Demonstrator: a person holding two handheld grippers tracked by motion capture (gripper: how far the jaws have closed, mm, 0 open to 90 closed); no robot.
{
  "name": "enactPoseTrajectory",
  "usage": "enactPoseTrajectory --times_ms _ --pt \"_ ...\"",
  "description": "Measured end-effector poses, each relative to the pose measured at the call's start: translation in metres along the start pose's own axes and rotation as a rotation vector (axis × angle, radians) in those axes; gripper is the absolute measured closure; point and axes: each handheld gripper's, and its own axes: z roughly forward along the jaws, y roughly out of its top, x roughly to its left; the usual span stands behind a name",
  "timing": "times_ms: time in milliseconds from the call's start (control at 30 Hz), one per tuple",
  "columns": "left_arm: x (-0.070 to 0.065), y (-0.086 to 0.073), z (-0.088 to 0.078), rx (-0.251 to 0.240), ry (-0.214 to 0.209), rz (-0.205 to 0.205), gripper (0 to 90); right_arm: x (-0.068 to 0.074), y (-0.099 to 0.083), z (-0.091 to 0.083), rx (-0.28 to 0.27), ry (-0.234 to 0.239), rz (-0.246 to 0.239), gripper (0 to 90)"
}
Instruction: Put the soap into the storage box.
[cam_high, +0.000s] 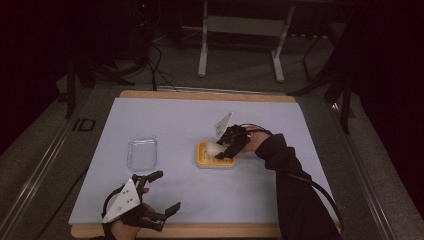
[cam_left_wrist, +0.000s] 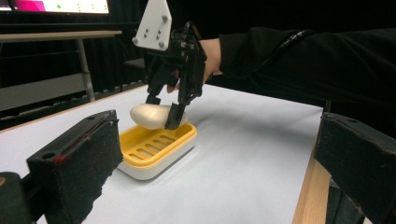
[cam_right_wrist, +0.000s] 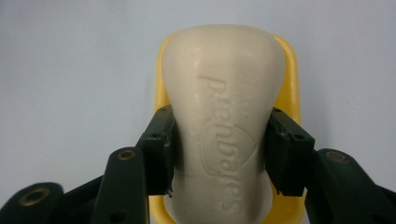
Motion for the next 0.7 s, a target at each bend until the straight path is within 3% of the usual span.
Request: enactPoseTrajectory --times_ms 133,500,700 --pt "0.000 0.000 0.000 0.002 0.002 0.001 1.2 -0.002 -0.002 0.006 -0.005 0.007 0.001 49.9" --pt "0.000 0.000 0.000 0.009 0.001 0.007 1.2 -0.005 -0.006 0.025 0.071 0.016 0.008 49.9" --pt "0.000 0.000 0.000 0.009 0.000 0.007 1.1 -0.007 -0.005 0.029 0.070 0.022 0.014 49.8"
